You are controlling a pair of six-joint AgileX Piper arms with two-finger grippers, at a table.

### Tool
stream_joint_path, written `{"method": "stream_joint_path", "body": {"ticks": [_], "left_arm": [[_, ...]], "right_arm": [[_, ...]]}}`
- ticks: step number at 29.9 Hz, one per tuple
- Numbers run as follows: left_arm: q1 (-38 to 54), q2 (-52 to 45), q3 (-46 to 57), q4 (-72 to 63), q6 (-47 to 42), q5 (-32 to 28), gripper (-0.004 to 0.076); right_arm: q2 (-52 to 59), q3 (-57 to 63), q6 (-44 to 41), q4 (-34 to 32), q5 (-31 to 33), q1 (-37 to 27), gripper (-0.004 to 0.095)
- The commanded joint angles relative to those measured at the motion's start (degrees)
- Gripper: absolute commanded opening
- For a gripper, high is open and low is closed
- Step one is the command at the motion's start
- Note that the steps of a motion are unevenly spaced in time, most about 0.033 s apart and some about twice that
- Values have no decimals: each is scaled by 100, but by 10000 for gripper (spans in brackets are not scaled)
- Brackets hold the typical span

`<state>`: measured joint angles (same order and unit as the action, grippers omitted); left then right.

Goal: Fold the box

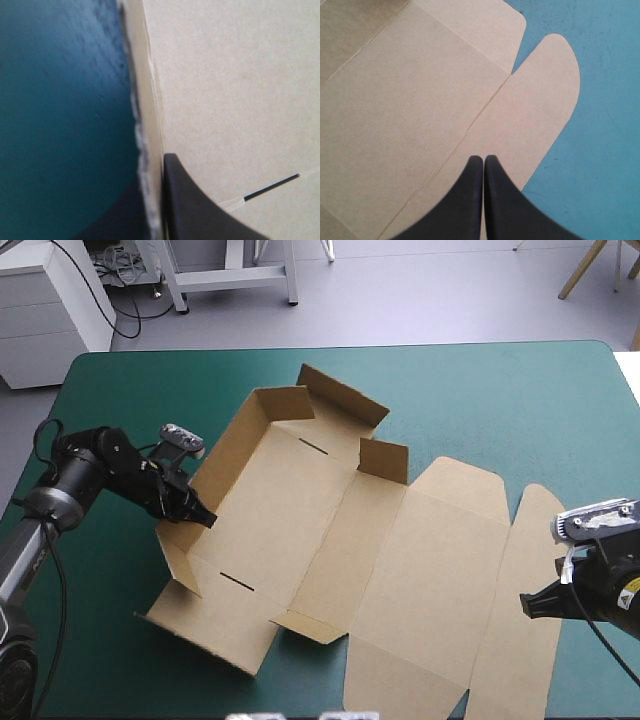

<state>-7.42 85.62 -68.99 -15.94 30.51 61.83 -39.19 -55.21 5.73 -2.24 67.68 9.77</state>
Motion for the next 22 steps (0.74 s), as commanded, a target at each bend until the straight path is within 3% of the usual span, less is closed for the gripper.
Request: {"method": "stream_joint_path", "body": {"ticks": [1,5,15,22], "left_arm": [[-620,-188,-750,666,-202,-157,-10],[-1354,-178,-1276,1594,-242,-425,-10],[-2882,-56,-1367,4125,-242,-2130,-10],[-3210,58,-1120,4497,313,-3310,-10]], "right_arm": [[-8,-134,40,-19,-338,-30,-14],[-8,-134,40,-29,-361,-30,-14],[-8,-134,19,-29,-493,-30,-14],[-8,-134,19,-29,-493,-30,-14]]}}
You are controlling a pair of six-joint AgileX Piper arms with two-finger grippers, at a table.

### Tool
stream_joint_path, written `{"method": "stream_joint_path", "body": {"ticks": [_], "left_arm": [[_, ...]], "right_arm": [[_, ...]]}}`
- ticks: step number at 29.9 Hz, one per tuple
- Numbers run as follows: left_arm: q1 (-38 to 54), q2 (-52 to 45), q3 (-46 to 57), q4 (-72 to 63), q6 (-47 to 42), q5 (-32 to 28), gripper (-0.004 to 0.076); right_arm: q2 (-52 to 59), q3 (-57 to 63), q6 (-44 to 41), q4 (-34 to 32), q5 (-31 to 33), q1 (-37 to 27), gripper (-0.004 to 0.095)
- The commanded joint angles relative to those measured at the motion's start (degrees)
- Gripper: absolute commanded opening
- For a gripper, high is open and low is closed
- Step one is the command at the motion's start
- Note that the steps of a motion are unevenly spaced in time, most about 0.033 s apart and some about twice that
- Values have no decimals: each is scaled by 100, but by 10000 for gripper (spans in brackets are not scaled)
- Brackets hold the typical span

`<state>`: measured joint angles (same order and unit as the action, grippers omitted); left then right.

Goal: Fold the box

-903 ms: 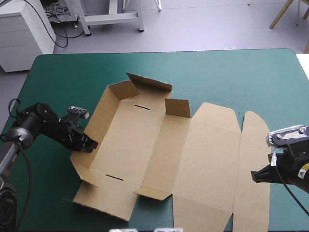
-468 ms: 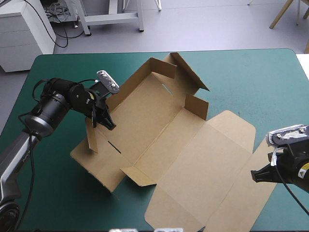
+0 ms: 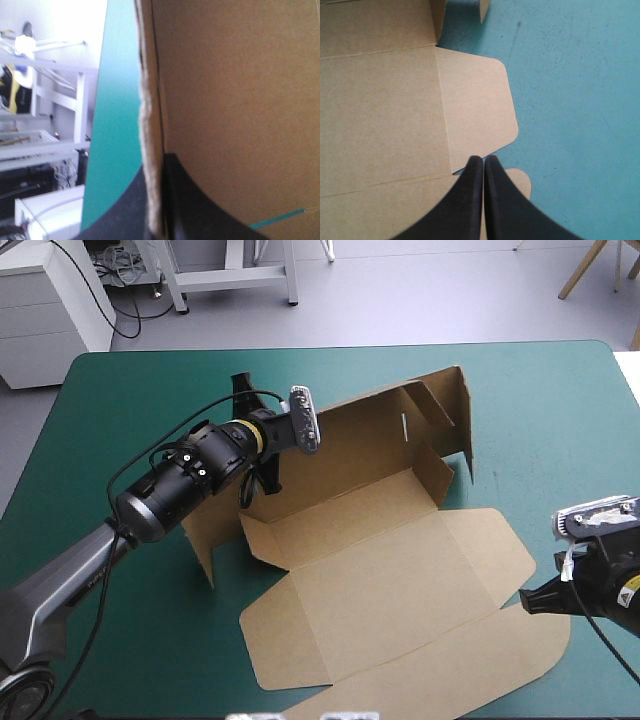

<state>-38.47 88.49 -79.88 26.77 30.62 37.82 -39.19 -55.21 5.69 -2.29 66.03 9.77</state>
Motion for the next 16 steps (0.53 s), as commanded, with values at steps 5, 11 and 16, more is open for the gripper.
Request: {"method": "stream_joint_path", "body": {"ticks": [5,11,16], "left_arm": [[-256,-229,427,265,781,-1586,-10],[-304,-390,1053,428,960,-2394,-10],[-330,-707,1653,812,960,-3040,-10]], "right_arm": [[-8,-134,22,-24,-294,-30,-14],[-8,-134,22,-24,-270,-30,-14],[-8,-134,22,-24,-270,-30,-14]]}}
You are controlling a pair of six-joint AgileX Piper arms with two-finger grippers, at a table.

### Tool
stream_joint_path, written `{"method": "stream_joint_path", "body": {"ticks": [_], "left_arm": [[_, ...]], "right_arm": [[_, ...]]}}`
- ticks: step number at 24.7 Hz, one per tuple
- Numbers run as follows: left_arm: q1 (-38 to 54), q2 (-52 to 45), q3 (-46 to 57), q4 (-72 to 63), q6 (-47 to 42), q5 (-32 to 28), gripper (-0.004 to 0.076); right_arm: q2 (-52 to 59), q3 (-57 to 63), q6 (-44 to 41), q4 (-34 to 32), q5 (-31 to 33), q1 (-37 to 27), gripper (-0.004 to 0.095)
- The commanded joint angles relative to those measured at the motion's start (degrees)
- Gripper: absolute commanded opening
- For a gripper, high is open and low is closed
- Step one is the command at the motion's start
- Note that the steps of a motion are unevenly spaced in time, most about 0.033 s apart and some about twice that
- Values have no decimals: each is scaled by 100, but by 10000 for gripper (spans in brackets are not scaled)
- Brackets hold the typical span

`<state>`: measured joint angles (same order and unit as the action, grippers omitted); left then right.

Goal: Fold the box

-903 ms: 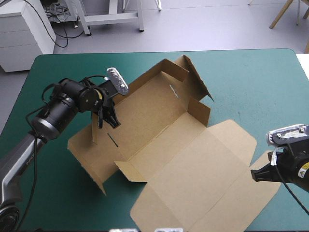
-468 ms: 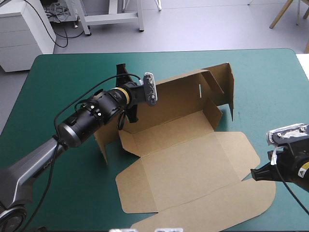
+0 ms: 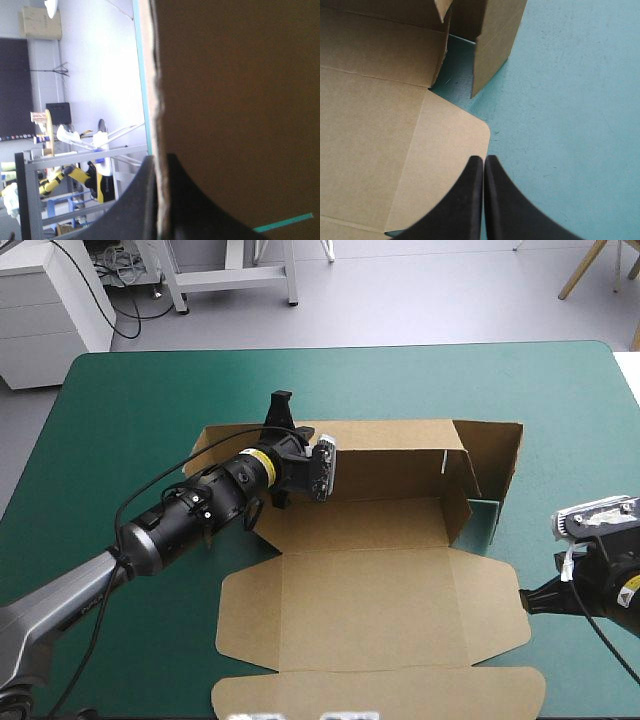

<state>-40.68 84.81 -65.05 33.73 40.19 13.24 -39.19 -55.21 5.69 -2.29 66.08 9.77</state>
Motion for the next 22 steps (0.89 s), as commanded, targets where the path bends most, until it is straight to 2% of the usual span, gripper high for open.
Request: {"method": "stream_joint_path", "body": {"ticks": [1,5,11,15,16,22], "left_arm": [[-134,-406,294,261,2,-689,-10],[-145,-551,675,432,2,-1104,-10],[-145,-504,963,421,-106,-1107,-10],[-145,-482,963,421,-645,-1065,-10],[-145,-480,963,421,-709,-1048,-10],[-134,-263,963,421,-722,-956,-10]], "right_arm": [[-8,-134,-4,-24,-275,-30,-14],[-8,-134,-49,-1,-286,-30,-14],[-8,-144,-133,-1,-434,-30,-10],[-47,-366,-157,-1,-654,-30,105],[-61,-478,-157,-1,-665,-30,154],[-758,-1967,-174,-1,-708,-30,759]]}}
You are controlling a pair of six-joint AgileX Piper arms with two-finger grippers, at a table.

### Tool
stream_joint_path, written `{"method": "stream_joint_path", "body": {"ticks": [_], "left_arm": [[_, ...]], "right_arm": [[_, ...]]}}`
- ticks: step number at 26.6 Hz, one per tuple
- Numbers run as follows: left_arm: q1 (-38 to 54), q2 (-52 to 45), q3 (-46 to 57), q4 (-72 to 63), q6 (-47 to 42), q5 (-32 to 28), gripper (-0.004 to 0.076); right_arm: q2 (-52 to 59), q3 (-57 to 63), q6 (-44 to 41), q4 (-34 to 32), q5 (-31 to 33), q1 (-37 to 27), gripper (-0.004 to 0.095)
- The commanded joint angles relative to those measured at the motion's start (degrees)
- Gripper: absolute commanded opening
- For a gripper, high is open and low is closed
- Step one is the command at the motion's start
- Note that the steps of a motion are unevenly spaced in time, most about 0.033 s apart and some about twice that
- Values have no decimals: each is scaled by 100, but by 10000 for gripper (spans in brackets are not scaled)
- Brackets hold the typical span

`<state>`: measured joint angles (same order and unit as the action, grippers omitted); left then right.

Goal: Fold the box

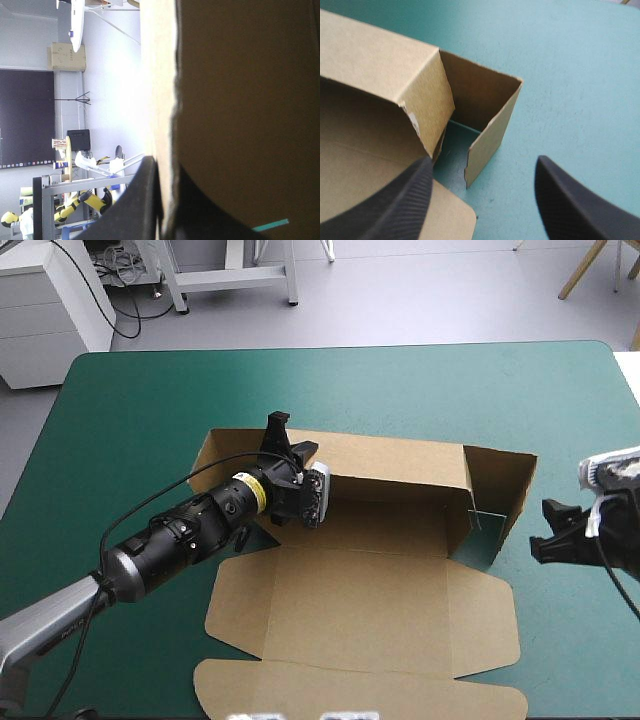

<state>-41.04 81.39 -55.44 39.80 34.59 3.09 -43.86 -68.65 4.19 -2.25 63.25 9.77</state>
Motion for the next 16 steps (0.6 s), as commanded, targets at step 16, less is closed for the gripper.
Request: {"method": "stream_joint_path", "body": {"ticks": [16], "left_arm": [[-98,173,2,-186,-240,161,-10]], "right_arm": [[-3617,-3521,-716,-483,-550,-58,828]]}}
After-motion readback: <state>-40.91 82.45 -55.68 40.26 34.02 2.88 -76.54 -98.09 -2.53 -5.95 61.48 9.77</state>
